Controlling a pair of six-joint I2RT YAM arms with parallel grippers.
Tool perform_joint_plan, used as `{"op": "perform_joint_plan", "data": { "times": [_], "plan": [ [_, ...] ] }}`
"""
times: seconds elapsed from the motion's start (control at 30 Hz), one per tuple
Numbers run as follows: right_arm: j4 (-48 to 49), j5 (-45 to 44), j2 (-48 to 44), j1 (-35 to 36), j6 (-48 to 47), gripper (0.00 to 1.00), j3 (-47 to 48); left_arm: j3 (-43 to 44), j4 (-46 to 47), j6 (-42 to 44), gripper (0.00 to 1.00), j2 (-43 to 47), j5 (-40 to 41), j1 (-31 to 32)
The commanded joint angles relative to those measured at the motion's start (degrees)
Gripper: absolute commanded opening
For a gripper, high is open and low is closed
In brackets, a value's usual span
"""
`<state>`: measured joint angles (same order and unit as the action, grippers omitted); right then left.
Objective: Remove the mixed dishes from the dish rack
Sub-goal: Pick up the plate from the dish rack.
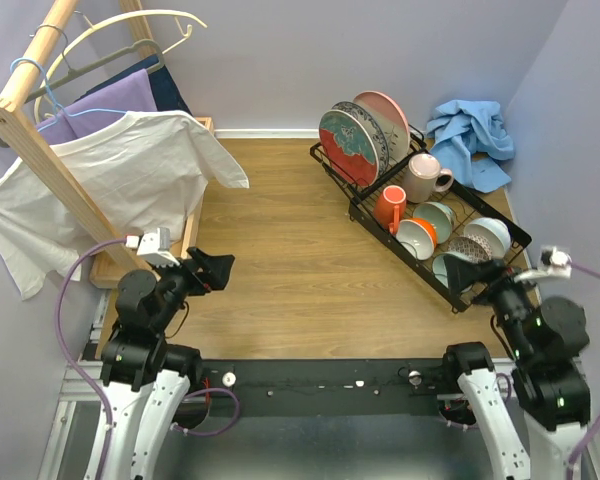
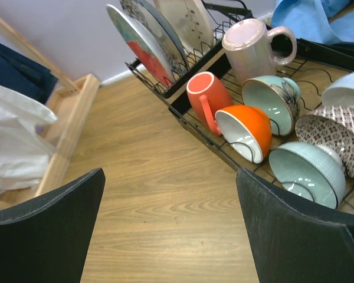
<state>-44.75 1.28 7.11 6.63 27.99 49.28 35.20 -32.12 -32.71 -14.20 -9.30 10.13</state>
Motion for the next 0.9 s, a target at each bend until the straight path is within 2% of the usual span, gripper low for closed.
{"op": "perform_joint_plan", "data": {
  "times": [0.0, 0.2, 0.27, 0.4, 0.53, 0.67, 0.87],
  "plan": [
    [6.7, 2.8, 10.4, -0.2, -5.8, 1.0, -0.8, -0.3, 6.6, -0.3, 0.99, -4.6, -4.1, -0.3],
    [14.2, 6.8, 26.2, -0.3, -7.7, 1.0, 0.5, -0.3, 6.6, 2.6, 0.99, -8.3, -2.4, -0.3],
    [17.5, 9.6, 30.5, -0.2, -10.9, 1.0, 1.3, -0.7, 6.6, 2.7, 0.99, -8.7, -2.5, -0.3],
    [17.8, 11.0, 45.7, -0.3, -18.0, 1.0, 8.2, -4.0, 7.3, 3.0, 0.99, -5.3, -1.3, 0.8],
    [18.2, 11.6, 56.0, -0.2, -23.1, 1.0, 15.1, -5.7, 6.8, 3.4, 0.99, -3.2, 0.0, 2.1],
    [21.5, 16.6, 63.1, -0.2, -26.0, 1.0, 20.5, -5.8, 7.6, 4.1, 0.99, -4.4, -0.6, 2.6],
    [27.6, 18.1, 70.9, 2.1, -27.3, 1.0, 28.2, -6.2, 8.1, 4.8, 0.99, -5.8, -1.7, 2.6]
  ]
}}
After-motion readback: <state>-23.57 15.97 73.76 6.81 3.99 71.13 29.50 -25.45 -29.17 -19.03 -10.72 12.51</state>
